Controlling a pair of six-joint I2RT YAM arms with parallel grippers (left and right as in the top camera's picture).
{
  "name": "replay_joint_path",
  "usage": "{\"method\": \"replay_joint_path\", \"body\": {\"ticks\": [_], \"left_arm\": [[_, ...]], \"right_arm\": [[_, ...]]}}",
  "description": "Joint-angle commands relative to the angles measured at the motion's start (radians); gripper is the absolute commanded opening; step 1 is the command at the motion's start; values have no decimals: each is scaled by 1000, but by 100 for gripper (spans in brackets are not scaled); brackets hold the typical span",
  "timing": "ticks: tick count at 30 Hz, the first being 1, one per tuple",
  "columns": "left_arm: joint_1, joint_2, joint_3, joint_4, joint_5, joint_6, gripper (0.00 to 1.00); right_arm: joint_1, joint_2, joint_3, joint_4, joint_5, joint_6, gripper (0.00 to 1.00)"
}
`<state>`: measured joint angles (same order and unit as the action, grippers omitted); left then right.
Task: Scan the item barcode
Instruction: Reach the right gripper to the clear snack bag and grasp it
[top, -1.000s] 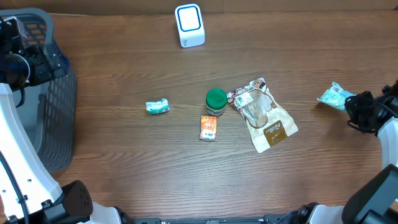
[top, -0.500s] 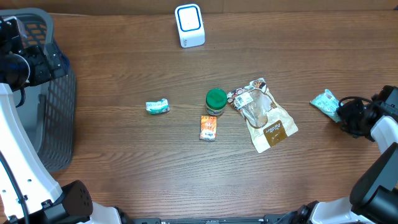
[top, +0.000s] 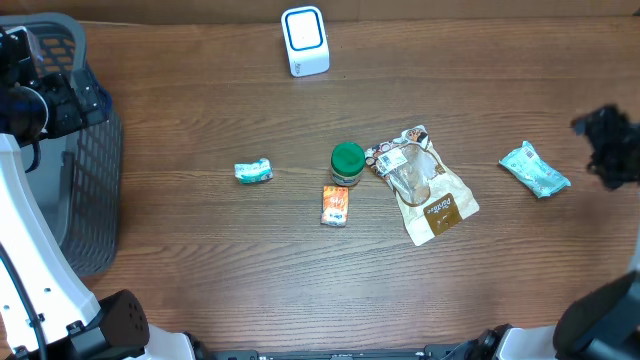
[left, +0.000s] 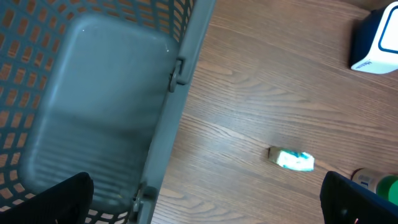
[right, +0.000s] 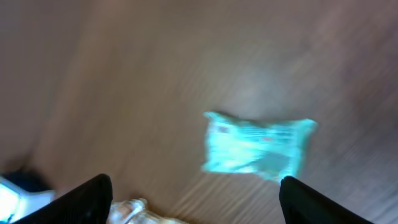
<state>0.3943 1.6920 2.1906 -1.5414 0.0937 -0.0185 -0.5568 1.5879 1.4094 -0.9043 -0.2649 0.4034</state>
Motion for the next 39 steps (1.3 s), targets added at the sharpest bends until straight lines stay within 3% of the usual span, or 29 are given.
{"method": "replay_joint_path", "body": {"ticks": [1,6,11,15,28,30,39], "left_arm": [[-2,5,3,1,3,19,99],[-2,5,3,1,3,19,99],[-2,5,3,1,3,19,100],[-2,5,3,1,3,19,100],[-2,5,3,1,3,19,100],[-2,5,3,1,3,19,100],[-2,5,3,1,3,19,100]], "right_arm": [[79,-23,71,-58,-117,-133,87],[230,-21,67,-116,-162,-283,91],[385,4,63,-146,-85,-420,92],[439,78,47,-155,-99,-495,92],[438,398,45,-158,-261,-696,89],[436,425,45,-153,-260,-719,82],[333,484,42,-135,-267,-734,83]]}}
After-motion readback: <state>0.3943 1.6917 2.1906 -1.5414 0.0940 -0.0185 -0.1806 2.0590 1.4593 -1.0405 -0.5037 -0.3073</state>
